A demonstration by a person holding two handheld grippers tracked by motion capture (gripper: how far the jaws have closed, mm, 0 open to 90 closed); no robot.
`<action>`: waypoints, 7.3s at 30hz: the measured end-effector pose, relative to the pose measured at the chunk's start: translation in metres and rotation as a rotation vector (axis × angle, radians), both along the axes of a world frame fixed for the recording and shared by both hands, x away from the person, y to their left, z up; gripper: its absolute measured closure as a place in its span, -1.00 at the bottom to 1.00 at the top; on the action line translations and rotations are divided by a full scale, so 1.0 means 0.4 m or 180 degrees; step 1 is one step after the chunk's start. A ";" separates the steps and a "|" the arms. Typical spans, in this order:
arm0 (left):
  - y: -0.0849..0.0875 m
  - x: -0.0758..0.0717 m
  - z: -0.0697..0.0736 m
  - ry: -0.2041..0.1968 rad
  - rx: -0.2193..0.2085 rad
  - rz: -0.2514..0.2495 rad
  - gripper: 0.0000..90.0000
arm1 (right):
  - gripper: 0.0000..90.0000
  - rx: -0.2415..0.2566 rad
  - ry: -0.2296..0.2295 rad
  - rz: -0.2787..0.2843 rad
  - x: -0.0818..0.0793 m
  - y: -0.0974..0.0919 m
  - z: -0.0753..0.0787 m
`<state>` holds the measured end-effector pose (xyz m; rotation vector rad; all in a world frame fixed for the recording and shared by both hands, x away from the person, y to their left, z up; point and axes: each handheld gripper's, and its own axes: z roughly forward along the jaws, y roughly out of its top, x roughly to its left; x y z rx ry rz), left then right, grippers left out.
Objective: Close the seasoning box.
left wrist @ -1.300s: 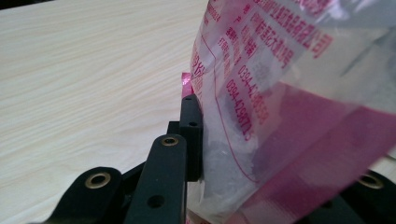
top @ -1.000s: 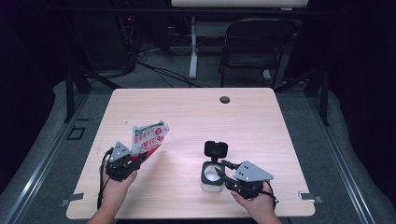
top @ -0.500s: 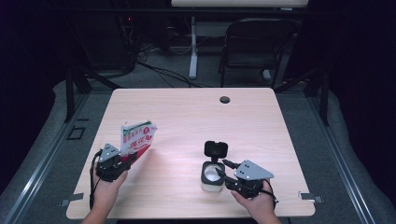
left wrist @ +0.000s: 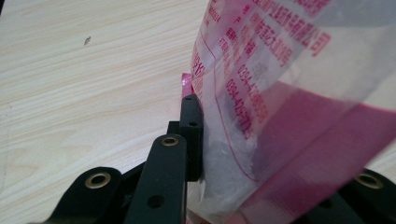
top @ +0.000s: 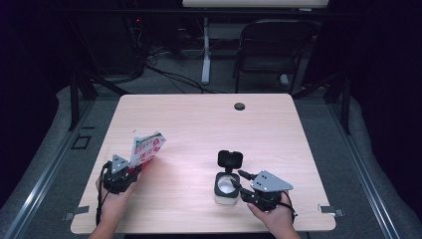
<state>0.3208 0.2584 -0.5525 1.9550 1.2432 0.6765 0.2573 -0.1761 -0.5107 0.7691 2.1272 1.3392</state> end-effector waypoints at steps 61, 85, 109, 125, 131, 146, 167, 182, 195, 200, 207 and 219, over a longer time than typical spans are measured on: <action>-0.028 0.014 -0.041 0.0154 0.0241 -0.0194 0.29 | 0.31 0.0029 0.0014 -0.0025 0.002 -0.002 -0.002; -0.082 -0.020 -0.050 0.0136 0.0652 -0.0544 -0.24 | 0.30 0.0035 0.0019 -0.0042 0.002 -0.006 -0.001; -0.113 -0.078 -0.010 0.0140 0.0793 -0.0868 -0.23 | 0.28 0.0055 0.0018 -0.0058 0.003 -0.008 0.000; -0.104 -0.118 0.004 0.0119 0.0574 -0.0920 -0.21 | 0.20 0.0117 0.0055 -0.0131 0.014 -0.019 0.000; -0.111 -0.112 -0.001 0.0125 0.0554 -0.0934 -0.20 | 0.18 0.0132 0.0062 -0.0148 0.020 -0.018 -0.001; -0.099 -0.107 0.009 0.0065 0.0488 -0.0867 -0.19 | 0.13 0.0300 0.0137 -0.0240 0.054 -0.035 0.036; -0.096 -0.100 0.008 0.0055 0.0434 -0.0828 -0.18 | 0.11 0.0232 0.0337 -0.0283 0.139 -0.023 0.066; -0.082 -0.099 0.009 0.0064 0.0362 -0.0761 -0.18 | 0.09 0.0196 0.0402 -0.0154 0.170 0.002 0.057; -0.078 -0.098 0.010 0.0058 0.0367 -0.0757 -0.18 | 0.15 0.0134 0.0355 -0.0050 0.175 0.025 0.061; -0.076 -0.098 0.010 0.0057 0.0329 -0.0734 -0.18 | 0.18 0.0110 0.0319 -0.0031 0.173 0.028 0.063; -0.075 -0.097 0.010 0.0064 0.0316 -0.0720 -0.18 | 0.23 0.0088 0.0311 -0.0031 0.173 0.025 0.063; -0.072 -0.097 0.011 0.0058 0.0309 -0.0714 -0.18 | 0.30 -0.0017 0.0267 -0.0036 0.170 0.028 0.067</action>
